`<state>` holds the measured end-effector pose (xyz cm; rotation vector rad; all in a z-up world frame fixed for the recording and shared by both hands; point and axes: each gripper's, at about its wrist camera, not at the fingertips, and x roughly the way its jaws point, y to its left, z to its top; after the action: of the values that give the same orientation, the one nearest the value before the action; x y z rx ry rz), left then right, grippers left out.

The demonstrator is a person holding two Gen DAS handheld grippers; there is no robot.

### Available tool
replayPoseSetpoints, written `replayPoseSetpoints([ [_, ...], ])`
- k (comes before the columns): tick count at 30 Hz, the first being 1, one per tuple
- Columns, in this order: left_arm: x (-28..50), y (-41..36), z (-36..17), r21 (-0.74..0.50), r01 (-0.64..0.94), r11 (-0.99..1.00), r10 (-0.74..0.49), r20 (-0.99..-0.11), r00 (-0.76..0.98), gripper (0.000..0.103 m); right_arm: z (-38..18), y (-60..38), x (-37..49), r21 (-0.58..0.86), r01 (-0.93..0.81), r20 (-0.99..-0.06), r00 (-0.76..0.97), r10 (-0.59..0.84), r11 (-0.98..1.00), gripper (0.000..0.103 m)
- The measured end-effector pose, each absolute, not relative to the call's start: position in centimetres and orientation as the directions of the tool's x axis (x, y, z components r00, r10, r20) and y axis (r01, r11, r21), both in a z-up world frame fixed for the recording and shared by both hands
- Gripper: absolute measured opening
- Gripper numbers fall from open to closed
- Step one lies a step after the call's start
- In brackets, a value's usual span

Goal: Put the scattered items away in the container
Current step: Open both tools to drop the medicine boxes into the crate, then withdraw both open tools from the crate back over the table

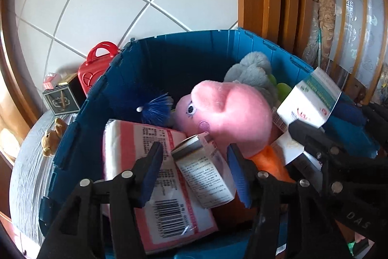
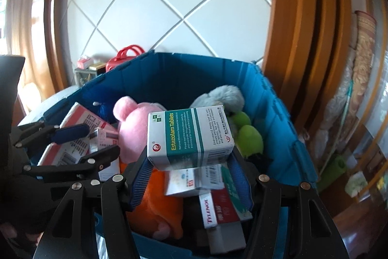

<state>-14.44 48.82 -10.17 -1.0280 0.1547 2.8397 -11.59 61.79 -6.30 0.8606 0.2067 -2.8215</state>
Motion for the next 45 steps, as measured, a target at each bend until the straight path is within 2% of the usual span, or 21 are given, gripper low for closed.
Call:
replayPoseSetpoints([
  [7, -14.1, 49.1, -10.3, 0.065, -0.163, -0.985, 0.083, -0.642, -0.762, 0.062, -6.6, 62.4, -11.5, -0.076, 0.195, -0.578, -0.808, -0.117, -0.978, 0.070],
  [9, -14.0, 49.2, -10.3, 0.066, -0.164, -0.984, 0.084, -0.642, -0.762, 0.065, -6.5, 63.0, -11.1, -0.069, 0.183, -0.574, -0.811, -0.111, -0.981, 0.078],
  [11, -13.8, 49.3, -10.3, 0.067, -0.173, -0.983, 0.090, -0.642, -0.761, 0.072, -6.4, 63.6, -10.8, -0.066, 0.165, -0.572, -0.814, -0.098, -0.984, 0.094],
  [15, -12.8, 49.5, -10.0, 0.074, -0.179, -0.981, 0.093, -0.630, -0.771, 0.079, -6.3, 64.5, -9.9, -0.047, 0.155, -0.570, -0.815, -0.101, -0.987, 0.097],
  [17, -12.2, 49.5, -9.9, 0.072, -0.189, -0.979, 0.103, -0.626, -0.773, 0.080, -6.2, 64.8, -9.3, -0.046, 0.150, -0.566, -0.819, -0.098, -0.988, 0.103],
  [37, -5.8, 47.7, -8.1, 0.039, -0.199, -0.979, 0.139, -0.584, -0.800, 0.082, -4.3, 64.3, -2.7, -0.050, 0.157, -0.513, -0.851, -0.110, -0.986, 0.103],
  [45, -4.1, 42.2, -7.2, -0.009, -0.117, -0.993, 0.102, -0.557, -0.824, 0.082, -3.3, 61.5, -1.6, -0.028, 0.182, -0.489, -0.860, -0.145, -0.983, 0.103],
])
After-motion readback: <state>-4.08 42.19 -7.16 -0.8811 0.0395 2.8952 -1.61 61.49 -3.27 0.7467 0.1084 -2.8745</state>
